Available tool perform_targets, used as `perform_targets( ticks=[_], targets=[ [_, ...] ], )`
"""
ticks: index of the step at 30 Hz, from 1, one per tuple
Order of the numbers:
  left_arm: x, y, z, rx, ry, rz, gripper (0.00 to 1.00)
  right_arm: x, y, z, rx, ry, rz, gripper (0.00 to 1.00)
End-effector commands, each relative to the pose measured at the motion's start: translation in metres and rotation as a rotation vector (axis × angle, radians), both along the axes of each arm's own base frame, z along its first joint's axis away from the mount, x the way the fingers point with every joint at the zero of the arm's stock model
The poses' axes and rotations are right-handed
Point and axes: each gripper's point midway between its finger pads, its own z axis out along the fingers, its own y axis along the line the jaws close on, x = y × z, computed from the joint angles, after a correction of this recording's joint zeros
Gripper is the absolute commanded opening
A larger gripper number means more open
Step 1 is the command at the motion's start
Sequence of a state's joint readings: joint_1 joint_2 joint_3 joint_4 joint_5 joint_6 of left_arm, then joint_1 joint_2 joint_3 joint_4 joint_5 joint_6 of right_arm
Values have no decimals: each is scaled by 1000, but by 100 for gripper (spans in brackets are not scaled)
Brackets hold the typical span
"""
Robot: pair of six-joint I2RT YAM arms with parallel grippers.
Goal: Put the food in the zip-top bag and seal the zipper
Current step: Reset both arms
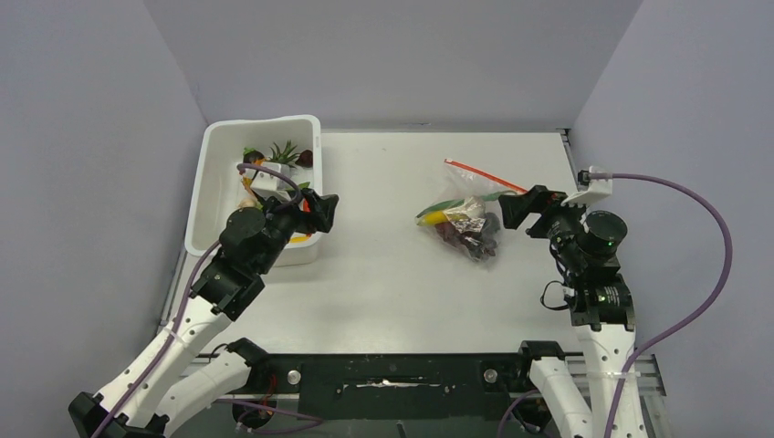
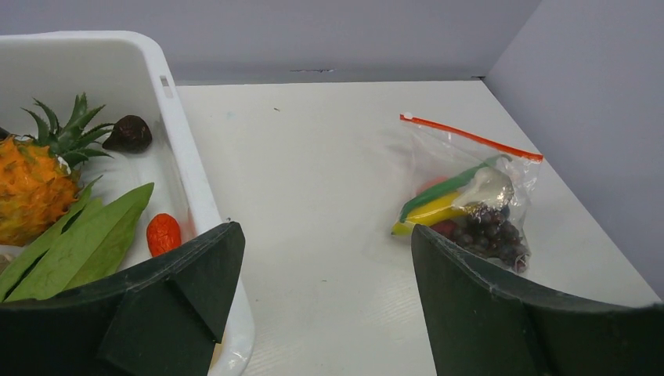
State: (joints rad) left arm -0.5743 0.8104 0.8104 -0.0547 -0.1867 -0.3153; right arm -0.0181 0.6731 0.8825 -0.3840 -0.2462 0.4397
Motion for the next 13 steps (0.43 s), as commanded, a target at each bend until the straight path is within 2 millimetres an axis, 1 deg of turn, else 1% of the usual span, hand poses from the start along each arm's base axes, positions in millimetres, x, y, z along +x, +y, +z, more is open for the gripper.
perform_targets(
  ticks=[1,5,13],
  targets=[
    [-4,-1,32,-86,-80,-8,78,-3,-1,7,9,-21,-12,98],
    [-7,4,31,-93,-85,6,78,-4,0,0,12,11,-11,98],
    [-7,13,32,-92,-95,47,79,-5,2,-7,30,44,-6,98]
  ],
)
